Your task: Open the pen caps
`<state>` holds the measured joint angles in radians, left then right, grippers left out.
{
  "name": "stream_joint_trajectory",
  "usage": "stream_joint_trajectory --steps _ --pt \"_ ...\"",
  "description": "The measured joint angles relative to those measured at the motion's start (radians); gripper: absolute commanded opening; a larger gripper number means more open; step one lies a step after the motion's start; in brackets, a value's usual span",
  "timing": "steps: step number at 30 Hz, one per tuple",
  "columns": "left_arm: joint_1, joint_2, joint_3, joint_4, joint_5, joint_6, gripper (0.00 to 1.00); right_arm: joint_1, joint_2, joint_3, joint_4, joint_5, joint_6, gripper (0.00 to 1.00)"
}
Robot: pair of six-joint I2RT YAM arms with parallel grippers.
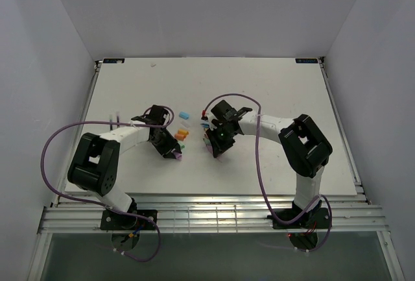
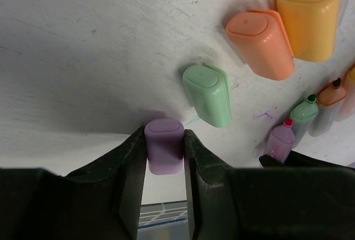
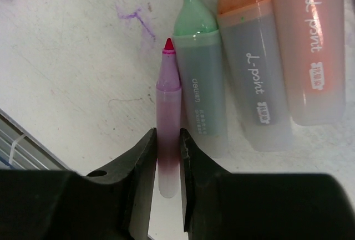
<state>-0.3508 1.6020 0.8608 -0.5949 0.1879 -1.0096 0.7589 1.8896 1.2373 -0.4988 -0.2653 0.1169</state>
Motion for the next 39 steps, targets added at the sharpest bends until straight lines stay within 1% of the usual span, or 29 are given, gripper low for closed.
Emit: stream_joint_trajectory --steps 1,4,9,16,23,26,32,36,39 --pt "0.0 0.001 0.0 0.0 0.003 0.0 0.45 -0.006 0.0 0.001 0.0 0.002 -0.003 0.28" --pt "0.0 0.001 0.0 0.001 0.009 0.0 0.5 -0.018 0.0 0.001 -0.002 0.014 -0.011 0.34" --pt "0.0 0.0 0.001 0.0 0.013 -0.002 0.52 -0.026 0.0 0.003 -0.005 0.024 -0.02 0.41" --pt "0.0 -0.038 0.013 -0.032 0.009 -0.01 0.54 -0.026 -0.002 0.016 -0.023 0.025 -0.021 0.47" --pt "0.015 -0.116 0.116 -0.119 -0.041 -0.003 0.58 -0.026 -0.072 0.053 -0.068 0.034 -0.013 0.51" --pt "0.077 -0.143 0.157 -0.147 -0.068 0.021 0.57 -0.026 -0.121 0.091 -0.096 0.043 -0.005 0.51" --pt "0.286 -0.15 0.221 -0.192 -0.133 0.127 0.55 -0.026 -0.238 0.109 -0.137 0.039 0.014 0.51" --pt "0.387 -0.105 0.325 -0.212 -0.244 0.24 0.54 -0.026 -0.304 0.108 -0.157 0.016 0.029 0.51" --pt "0.437 -0.053 0.408 -0.208 -0.34 0.32 0.53 -0.026 -0.335 0.103 -0.158 -0.006 0.035 0.51"
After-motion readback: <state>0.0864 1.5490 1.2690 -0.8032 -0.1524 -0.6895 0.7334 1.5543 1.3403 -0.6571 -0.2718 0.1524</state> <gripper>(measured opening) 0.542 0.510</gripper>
